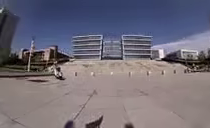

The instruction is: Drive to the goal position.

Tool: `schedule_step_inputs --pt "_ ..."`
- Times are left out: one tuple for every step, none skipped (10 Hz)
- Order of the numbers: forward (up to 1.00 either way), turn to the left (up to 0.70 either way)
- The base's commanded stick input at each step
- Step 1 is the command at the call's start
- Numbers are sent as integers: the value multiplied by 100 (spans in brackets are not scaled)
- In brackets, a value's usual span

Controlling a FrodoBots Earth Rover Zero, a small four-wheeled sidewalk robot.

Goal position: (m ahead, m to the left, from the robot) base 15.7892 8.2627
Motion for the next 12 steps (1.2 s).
schedule_step_inputs --pt "70 35" --pt "70 35" --pt "82 7" --pt "85 0" --pt "85 0" --pt "85 0" --pt "85 0" --pt "85 0" --pt "89 0" --pt "100 0" --pt "100 0" --pt "100 -8"
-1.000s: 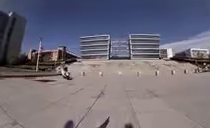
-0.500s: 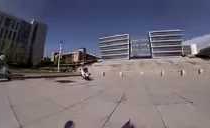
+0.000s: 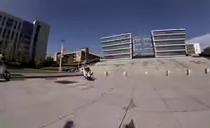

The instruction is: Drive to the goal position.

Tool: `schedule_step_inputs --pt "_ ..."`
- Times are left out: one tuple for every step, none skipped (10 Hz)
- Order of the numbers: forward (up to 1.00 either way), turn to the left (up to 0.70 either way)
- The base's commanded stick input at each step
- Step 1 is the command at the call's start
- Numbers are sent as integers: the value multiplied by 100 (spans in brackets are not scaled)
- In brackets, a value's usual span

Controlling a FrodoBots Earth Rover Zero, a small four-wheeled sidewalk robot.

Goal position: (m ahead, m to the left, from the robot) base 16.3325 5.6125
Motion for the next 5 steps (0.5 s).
schedule_step_inputs --pt "100 -22" --pt "100 -36" --pt "100 -33" --pt "100 0" --pt "100 0"
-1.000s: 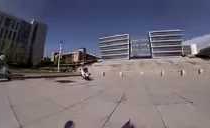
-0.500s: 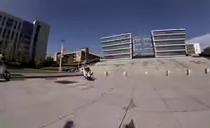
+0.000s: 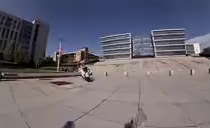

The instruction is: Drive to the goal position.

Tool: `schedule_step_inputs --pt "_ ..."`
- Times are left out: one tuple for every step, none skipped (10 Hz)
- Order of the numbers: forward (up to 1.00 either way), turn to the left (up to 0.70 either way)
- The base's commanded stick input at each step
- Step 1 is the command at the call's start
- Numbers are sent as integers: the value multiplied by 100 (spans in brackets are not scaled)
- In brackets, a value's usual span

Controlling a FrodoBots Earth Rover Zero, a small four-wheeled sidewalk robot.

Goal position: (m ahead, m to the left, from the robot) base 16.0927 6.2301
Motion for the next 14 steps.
schedule_step_inputs --pt "100 0" --pt "100 0" --pt "100 0" --pt "100 0" --pt "100 0" --pt "100 -17" --pt "100 -35" --pt "100 -40" --pt "100 -40" --pt "100 -40" --pt "100 -40" --pt "100 -32" --pt "100 0" --pt "100 0"
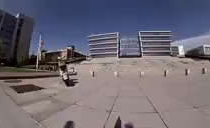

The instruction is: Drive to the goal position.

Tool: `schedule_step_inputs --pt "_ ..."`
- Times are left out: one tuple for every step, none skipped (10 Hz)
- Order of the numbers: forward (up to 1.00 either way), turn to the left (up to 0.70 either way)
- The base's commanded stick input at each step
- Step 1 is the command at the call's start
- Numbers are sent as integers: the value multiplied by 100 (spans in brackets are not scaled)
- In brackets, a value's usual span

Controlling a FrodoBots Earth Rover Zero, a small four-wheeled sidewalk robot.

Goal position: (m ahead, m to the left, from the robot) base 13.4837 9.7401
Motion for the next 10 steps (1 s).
schedule_step_inputs --pt "100 0" --pt "100 0" --pt "100 0" --pt "100 0" --pt "100 0" --pt "100 17" --pt "100 40" --pt "100 40" --pt "100 22" --pt "100 0"
